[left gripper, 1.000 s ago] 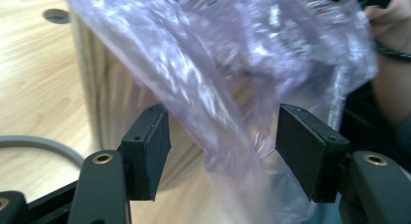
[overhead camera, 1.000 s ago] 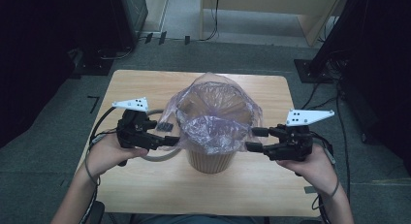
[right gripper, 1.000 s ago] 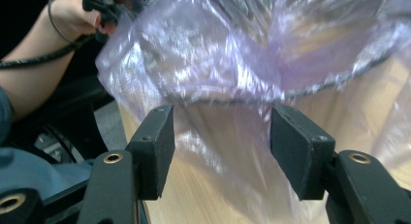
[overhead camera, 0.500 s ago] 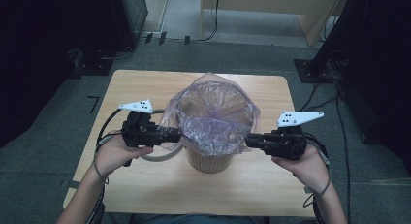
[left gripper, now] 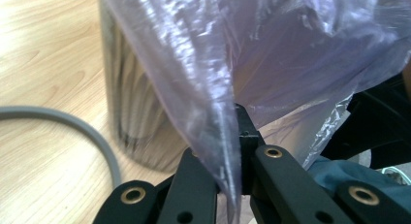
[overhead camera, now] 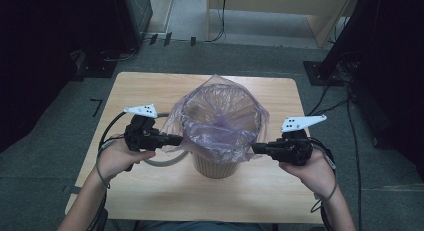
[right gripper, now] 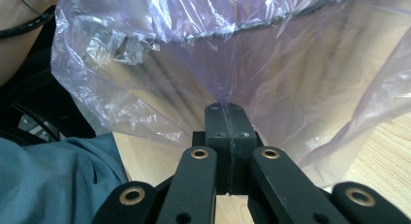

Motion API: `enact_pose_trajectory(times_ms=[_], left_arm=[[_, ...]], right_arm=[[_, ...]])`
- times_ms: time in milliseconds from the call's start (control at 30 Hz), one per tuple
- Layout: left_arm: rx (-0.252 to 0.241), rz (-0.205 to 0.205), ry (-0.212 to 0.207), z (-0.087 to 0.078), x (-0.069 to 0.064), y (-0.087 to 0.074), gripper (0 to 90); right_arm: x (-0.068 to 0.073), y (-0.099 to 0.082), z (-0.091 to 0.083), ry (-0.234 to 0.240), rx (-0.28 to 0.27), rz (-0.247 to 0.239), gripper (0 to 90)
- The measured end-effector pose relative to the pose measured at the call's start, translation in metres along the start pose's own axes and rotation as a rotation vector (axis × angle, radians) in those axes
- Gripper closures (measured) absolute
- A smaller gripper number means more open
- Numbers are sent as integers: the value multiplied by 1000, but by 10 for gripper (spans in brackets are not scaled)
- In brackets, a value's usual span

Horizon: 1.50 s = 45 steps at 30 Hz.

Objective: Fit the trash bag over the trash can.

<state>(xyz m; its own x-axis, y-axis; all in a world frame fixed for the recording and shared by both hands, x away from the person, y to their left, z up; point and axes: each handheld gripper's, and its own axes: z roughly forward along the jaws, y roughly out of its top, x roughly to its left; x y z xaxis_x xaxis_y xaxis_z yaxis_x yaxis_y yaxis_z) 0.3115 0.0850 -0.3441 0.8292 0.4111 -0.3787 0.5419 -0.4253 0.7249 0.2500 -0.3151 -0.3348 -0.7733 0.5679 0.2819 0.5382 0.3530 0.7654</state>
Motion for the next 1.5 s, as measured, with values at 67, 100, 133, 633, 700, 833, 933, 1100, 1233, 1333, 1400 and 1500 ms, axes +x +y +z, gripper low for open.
enact_pose_trajectory(times_ms=[67,100,133,633,700,833,933,1100,1233,1333,1400,1500], left_arm=[[0,-5,8,0,2,-1,899],[-4,-6,11,0,3,-1,899],[-9,-2,23,0,4,-1,899],[-121,-3,-49,-25,4,5,643],[-134,16,-48,-30,0,7,615],[-160,30,-69,-41,-4,12,557],[-168,28,-95,-49,-8,15,487],[-180,50,-75,-59,-12,17,412],[-200,38,-49,-69,-11,19,455],[-217,49,-47,-74,-16,25,512],[-201,59,-17,-75,-18,30,551],[-181,53,52,-74,-12,34,567]], right_arm=[[0,0,2,1,6,1,900],[0,-1,3,1,7,-2,900],[-1,-1,3,0,8,-6,900],[-5,0,-11,37,-50,-25,727],[-4,1,-16,27,-71,-43,673],[-5,3,-23,7,-126,-61,602],[-5,4,-27,-20,-152,-73,594],[-7,5,-29,-58,-169,-74,586],[-6,7,-29,-74,-174,-76,599],[-7,9,-29,-76,-178,-69,610],[-7,12,-29,-81,-180,-72,621],[-8,18,-29,-89,-194,-72,622]])
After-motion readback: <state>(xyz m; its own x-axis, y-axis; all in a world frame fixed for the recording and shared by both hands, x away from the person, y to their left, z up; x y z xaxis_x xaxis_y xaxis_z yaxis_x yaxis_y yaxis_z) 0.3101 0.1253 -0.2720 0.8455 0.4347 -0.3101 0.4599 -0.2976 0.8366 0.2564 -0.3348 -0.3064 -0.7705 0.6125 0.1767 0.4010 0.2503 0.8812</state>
